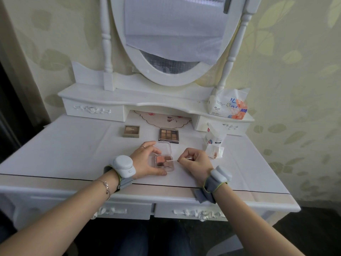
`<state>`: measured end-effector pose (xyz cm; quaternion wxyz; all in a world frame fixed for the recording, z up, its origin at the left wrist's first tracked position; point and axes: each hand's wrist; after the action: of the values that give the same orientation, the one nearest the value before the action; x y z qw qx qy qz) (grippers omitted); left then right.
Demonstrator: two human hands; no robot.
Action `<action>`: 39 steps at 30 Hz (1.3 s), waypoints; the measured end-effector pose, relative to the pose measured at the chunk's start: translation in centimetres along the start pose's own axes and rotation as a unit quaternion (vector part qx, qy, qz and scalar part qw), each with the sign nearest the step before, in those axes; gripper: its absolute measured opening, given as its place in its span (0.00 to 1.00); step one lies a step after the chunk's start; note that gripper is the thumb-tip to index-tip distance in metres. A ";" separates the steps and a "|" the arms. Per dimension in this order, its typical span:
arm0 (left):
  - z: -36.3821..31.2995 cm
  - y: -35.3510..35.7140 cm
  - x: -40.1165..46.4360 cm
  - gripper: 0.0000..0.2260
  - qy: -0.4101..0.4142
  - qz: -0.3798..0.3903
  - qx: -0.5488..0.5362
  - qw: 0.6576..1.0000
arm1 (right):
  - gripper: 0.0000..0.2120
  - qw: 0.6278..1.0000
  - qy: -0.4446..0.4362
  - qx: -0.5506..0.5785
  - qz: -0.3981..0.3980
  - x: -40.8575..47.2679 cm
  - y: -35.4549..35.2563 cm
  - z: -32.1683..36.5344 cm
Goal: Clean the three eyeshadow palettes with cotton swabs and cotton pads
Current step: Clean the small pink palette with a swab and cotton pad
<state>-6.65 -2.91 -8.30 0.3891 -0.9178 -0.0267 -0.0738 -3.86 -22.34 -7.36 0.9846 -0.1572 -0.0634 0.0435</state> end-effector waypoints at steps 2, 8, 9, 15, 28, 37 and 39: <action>0.0 0.0 0.0 0.43 0.000 0.002 -0.004 1.000 | 0.09 1.000 0.003 0.003 0.000 0.0 -0.1 0.0; 0.4 0.3 0.3 0.36 0.004 0.009 0.000 1.000 | 0.08 1.000 0.015 0.022 0.002 -0.2 -0.1 0.4; 0.5 0.3 0.4 0.34 0.006 0.008 0.002 1.000 | 0.09 0.999 0.020 0.028 0.001 -0.2 -0.1 0.5; 0.1 -0.1 0.1 0.43 -0.003 0.012 -0.003 1.000 | 0.11 0.997 0.041 0.061 0.002 -0.3 -0.2 0.7; -1.8 -0.7 0.9 0.50 -0.002 0.032 -0.009 0.999 | 0.08 0.965 0.175 0.196 0.025 0.6 -3.1 2.1; -5.6 1.4 3.8 0.31 0.027 0.052 -0.062 0.996 | 0.08 0.964 0.165 0.204 -0.031 0.9 -8.1 1.7; -6.6 2.4 4.5 0.24 0.035 0.054 -0.085 0.994 | 0.08 0.973 0.138 0.176 -0.064 0.8 -9.2 1.5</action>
<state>-2.71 -9.41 -4.75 0.3134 -0.9446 0.0428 -0.0872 -2.68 -30.49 -3.00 0.9968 0.0184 0.0715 -0.0311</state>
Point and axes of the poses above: each hand's wrist, its own x-axis towards the middle knuckle, its own y-axis out of the palm, z = x × y, and after that the axes turned 8 degrees about -z, right-handed
